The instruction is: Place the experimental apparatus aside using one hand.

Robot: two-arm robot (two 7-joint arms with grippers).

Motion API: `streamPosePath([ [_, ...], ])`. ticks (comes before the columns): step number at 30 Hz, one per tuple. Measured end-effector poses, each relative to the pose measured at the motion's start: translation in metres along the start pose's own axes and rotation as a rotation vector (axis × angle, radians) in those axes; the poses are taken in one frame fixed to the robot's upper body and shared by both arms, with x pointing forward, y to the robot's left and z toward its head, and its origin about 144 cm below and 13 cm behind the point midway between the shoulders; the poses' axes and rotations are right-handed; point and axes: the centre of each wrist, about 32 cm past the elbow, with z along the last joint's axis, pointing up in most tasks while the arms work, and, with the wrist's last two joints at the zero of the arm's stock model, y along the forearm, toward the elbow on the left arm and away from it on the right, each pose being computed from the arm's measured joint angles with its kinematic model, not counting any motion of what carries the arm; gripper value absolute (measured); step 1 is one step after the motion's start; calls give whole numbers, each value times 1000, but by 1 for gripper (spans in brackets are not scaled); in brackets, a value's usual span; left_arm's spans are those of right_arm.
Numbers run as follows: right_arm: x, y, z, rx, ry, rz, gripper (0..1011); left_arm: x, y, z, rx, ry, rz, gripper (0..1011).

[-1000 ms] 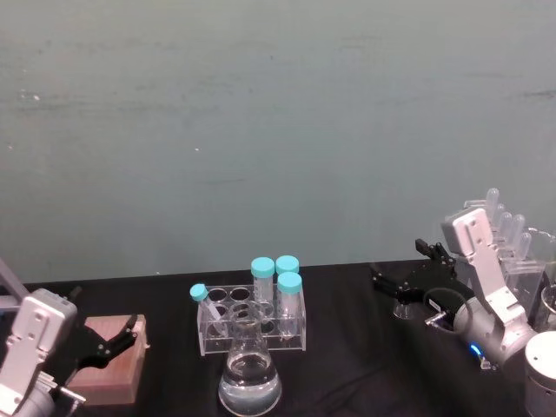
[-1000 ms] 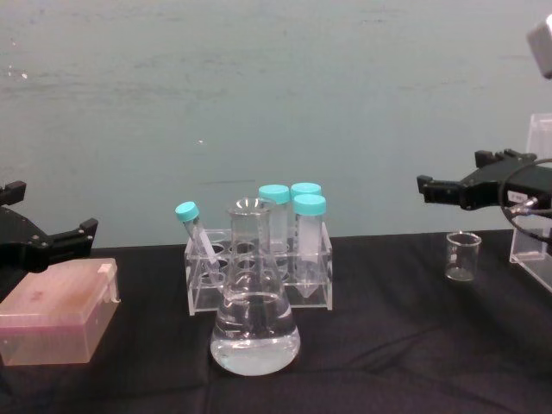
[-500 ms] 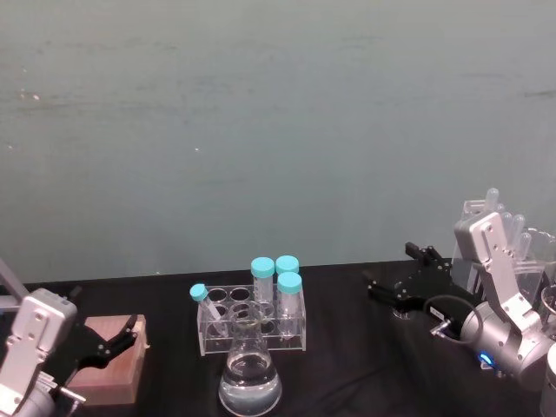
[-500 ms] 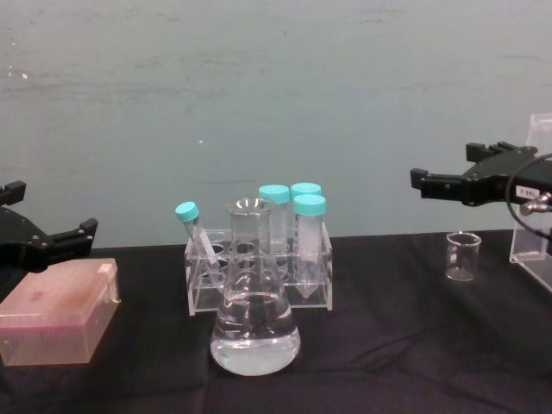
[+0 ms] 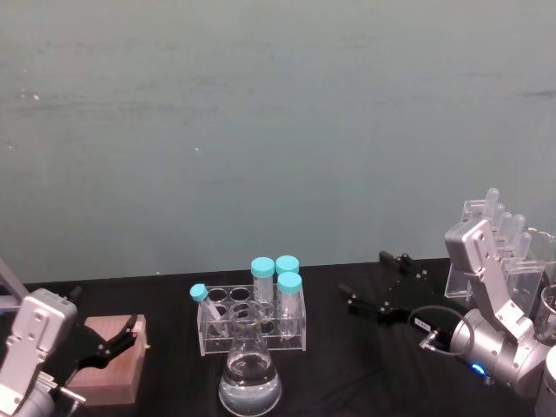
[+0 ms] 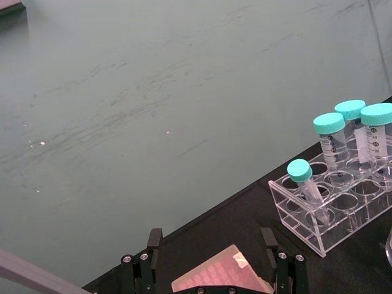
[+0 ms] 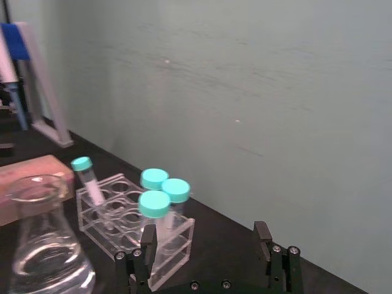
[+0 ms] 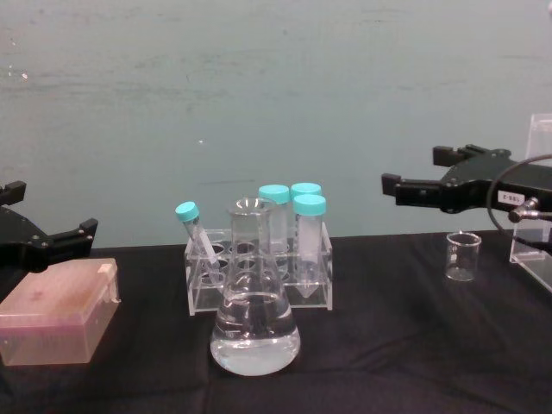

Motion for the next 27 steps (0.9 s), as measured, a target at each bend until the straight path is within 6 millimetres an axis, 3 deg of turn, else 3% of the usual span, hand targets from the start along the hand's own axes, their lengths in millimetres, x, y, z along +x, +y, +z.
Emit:
streamPosePath([
  [27,2,12,1,-17,-26,280,1000,0,0,0,0,0,0,1000],
])
